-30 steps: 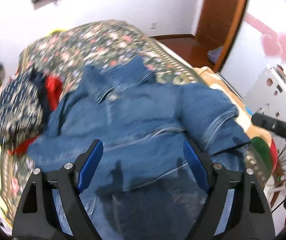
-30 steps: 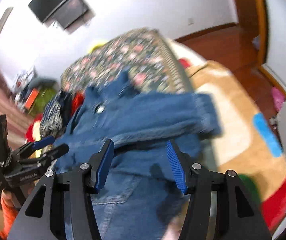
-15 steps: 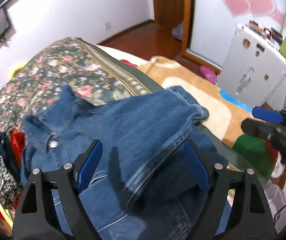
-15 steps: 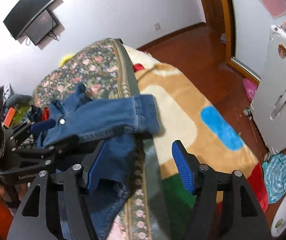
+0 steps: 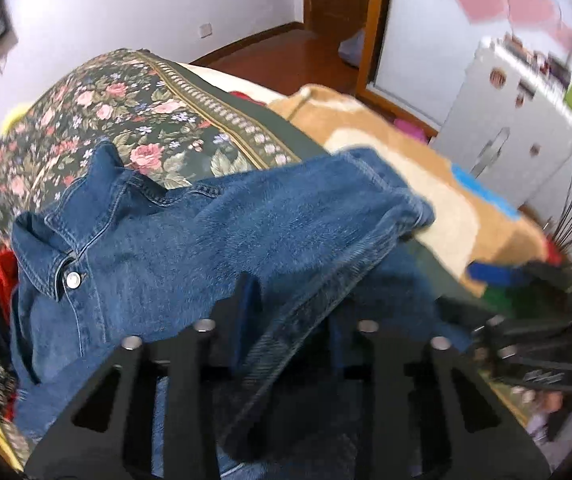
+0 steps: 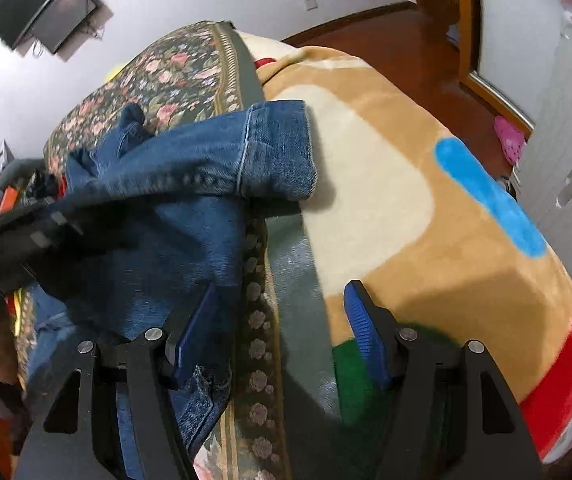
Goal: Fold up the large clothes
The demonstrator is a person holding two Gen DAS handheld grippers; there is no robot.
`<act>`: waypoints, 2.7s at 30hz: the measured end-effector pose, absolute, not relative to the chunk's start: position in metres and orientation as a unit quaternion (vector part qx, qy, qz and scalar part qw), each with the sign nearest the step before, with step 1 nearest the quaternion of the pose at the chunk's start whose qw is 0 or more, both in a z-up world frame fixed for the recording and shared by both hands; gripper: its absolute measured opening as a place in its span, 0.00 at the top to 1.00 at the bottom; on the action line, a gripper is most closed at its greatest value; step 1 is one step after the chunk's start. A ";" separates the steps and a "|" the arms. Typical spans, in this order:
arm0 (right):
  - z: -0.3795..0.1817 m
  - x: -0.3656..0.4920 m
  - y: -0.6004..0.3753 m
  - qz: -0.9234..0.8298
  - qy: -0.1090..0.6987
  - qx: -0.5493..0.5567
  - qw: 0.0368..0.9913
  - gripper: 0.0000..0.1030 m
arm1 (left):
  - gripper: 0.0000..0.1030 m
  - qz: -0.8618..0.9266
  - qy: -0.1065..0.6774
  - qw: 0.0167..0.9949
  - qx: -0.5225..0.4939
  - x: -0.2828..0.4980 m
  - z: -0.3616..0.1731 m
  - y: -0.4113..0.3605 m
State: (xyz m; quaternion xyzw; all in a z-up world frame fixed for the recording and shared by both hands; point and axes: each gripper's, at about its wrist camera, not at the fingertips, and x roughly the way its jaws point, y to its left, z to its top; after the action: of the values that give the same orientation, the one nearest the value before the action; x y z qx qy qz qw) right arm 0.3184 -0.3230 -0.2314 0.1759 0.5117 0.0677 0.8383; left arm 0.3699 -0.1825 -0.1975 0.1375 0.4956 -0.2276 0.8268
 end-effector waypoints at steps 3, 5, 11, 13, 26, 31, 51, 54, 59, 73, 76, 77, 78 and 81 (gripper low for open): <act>-0.230 0.322 -0.318 0.077 0.520 0.167 0.834 0.40 | 0.82 -0.222 0.476 0.843 0.111 0.371 -0.177 -0.167; -0.228 0.325 -0.313 0.081 0.524 0.150 0.835 0.40 | 0.84 -0.208 0.461 0.858 0.094 0.372 -0.161 -0.153; -0.234 0.323 -0.293 0.092 0.524 0.099 0.841 0.35 | 0.87 -0.153 0.430 0.890 0.007 0.369 -0.130 -0.084; -0.236 0.320 -0.293 0.091 0.521 0.099 0.843 0.34 | 0.90 -0.127 0.433 0.892 -0.013 0.364 -0.133 -0.056; -0.235 0.320 -0.291 0.082 0.523 0.103 0.842 0.31 | 0.66 -0.056 0.523 0.846 -0.082 0.310 -0.218 0.032; -0.233 0.322 -0.290 0.077 0.526 0.104 0.840 0.31 | 0.53 -0.029 0.502 0.863 0.048 0.309 -0.201 0.004; -0.237 0.322 -0.292 0.075 0.527 0.113 0.839 0.31 | 0.96 -0.030 0.466 0.869 0.167 0.391 -0.202 -0.041; -0.236 0.323 -0.291 0.078 0.529 0.111 0.838 0.31 | 0.96 -0.041 0.464 0.882 0.066 0.389 -0.182 -0.002; -0.237 0.323 -0.284 0.096 0.526 0.099 0.839 0.19 | 0.94 -0.059 0.463 0.877 -0.111 0.367 -0.171 0.063; -0.240 0.323 -0.276 0.098 0.523 0.074 0.843 0.14 | 0.77 -0.056 0.462 0.822 -0.329 0.298 -0.231 0.132; -0.240 0.322 -0.276 0.096 0.524 0.073 0.843 0.14 | 0.77 -0.046 0.444 0.820 -0.358 0.287 -0.234 0.147; -0.240 0.322 -0.276 0.096 0.524 0.072 0.843 0.14 | 0.77 -0.047 0.442 0.816 -0.368 0.286 -0.238 0.155; -0.240 0.322 -0.276 0.095 0.524 0.072 0.844 0.14 | 0.77 -0.050 0.442 0.812 -0.378 0.284 -0.241 0.159; -0.240 0.322 -0.275 0.092 0.524 0.070 0.844 0.14 | 0.79 -0.025 0.456 0.823 -0.339 0.280 -0.241 0.159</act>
State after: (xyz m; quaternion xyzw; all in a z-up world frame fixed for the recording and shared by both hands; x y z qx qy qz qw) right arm 0.3220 -0.2753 -0.2398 0.0700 0.5241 0.0918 0.8438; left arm 0.2804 0.1589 -0.2414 -0.3392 0.4556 -0.0253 0.8226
